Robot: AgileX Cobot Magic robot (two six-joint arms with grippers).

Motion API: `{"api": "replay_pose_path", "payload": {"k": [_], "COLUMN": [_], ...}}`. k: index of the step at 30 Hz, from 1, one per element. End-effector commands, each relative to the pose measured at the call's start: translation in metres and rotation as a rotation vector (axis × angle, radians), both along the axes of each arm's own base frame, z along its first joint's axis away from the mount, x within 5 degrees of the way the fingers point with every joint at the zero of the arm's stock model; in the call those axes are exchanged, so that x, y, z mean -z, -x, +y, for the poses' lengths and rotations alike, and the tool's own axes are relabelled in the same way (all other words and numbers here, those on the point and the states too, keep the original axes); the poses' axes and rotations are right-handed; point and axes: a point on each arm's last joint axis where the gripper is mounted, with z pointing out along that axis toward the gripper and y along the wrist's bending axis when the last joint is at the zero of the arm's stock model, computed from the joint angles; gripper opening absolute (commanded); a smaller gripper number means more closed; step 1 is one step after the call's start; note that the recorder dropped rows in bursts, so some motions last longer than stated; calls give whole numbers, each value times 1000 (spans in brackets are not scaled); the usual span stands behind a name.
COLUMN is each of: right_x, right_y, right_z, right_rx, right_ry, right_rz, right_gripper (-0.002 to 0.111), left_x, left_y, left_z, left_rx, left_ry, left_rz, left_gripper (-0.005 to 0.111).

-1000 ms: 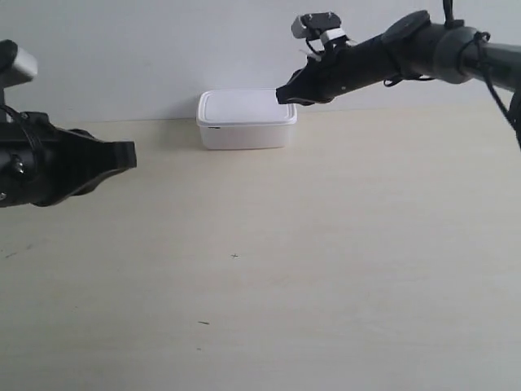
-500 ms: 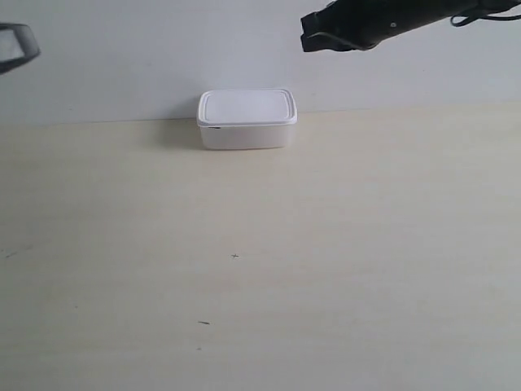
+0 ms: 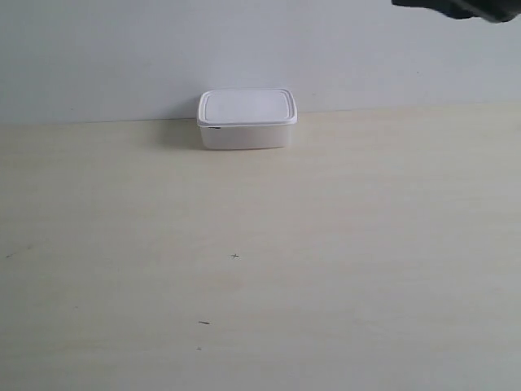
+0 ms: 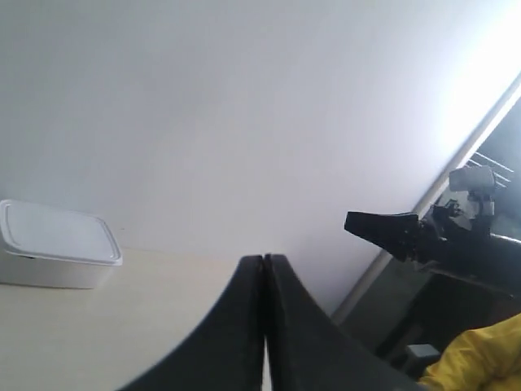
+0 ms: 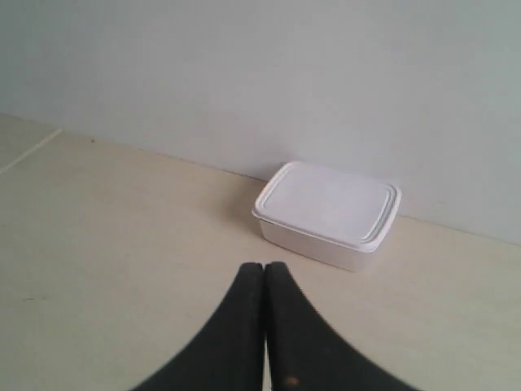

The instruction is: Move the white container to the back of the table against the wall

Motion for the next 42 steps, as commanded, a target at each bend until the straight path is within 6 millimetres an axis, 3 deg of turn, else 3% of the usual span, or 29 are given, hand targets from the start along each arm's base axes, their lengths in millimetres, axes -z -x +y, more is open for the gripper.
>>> {"api": "replay_pose_path", "payload": {"k": [1, 6, 10, 22, 26, 33, 42], "right_x": [-20, -33, -31, 16, 37, 73, 128], "right_y": [55, 113, 149, 221, 234, 248, 234], "right_z": [-12, -22, -28, -39, -41, -44, -41], "right_rx": [10, 11, 0, -72, -103, -128, -57], "right_ry": [-41, -110, -158, -283, -347, -372, -454], "right_rz": [-112, -205, -235, -217, -168, -130, 47], "right_gripper": [0, 0, 0, 0, 0, 0, 0], "left_x": [6, 18, 32, 114, 135, 152, 146], "left_y": [14, 22, 21, 12, 11, 10, 1], "left_z": [1, 0, -3, -1, 1, 7, 27], "left_rx": [45, 99, 117, 58, 27, -45, -282], "left_ry": [47, 47, 28, 16, 71, 30, -48], "left_rz": [-6, 4, 45, 313, 421, 445, 309], "left_gripper": [0, 0, 0, 0, 0, 0, 0]}}
